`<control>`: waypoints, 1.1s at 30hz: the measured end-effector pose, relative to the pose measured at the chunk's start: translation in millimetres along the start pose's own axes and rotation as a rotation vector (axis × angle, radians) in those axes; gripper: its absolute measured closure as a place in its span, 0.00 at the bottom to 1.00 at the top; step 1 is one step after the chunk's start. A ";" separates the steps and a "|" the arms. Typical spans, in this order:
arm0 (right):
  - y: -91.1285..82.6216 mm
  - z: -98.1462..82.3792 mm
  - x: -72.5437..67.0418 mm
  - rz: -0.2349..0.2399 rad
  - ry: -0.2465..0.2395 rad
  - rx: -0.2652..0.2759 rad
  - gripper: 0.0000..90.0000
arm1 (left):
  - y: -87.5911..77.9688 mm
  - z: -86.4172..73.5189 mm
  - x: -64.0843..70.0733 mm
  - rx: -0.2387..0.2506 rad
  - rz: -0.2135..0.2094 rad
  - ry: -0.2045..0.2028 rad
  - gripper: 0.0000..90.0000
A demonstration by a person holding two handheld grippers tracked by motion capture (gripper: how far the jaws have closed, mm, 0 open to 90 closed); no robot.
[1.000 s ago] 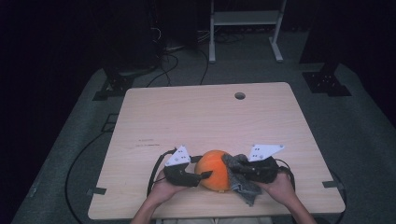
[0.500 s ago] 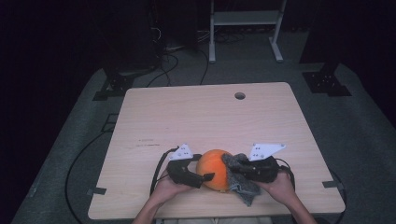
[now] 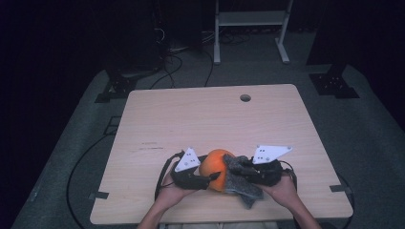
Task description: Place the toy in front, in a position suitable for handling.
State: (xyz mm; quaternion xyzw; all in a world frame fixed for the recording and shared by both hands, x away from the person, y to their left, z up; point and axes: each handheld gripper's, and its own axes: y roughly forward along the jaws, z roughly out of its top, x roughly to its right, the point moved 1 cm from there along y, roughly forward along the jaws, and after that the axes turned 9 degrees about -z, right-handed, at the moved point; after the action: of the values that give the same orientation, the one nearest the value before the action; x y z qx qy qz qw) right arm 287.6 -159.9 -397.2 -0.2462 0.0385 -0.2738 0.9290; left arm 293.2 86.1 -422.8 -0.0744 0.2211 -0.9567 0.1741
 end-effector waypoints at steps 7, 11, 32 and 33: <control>4.9 -14.1 9.7 -0.037 0.012 -0.076 0.85 | -1.7 -9.6 -11.7 0.007 -0.045 -0.075 0.22; -4.5 1.1 -0.4 -0.010 -0.020 -0.006 0.85 | 1.2 0.3 1.0 0.007 -0.005 0.013 0.36; -4.7 21.9 -8.0 -0.012 -0.205 -0.138 0.86 | 6.6 -1.9 12.8 -0.015 -0.035 0.122 0.37; -6.3 19.5 -2.5 -0.024 -0.181 -0.133 0.86 | 5.8 -2.8 12.0 -0.013 -0.040 0.118 0.37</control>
State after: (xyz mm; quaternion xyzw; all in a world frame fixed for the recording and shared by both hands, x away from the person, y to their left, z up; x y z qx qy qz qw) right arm 286.4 -154.7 -377.2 -0.3316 -0.0306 -0.2582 0.9069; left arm 283.3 77.9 -427.1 -0.0234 0.2357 -0.9613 0.1409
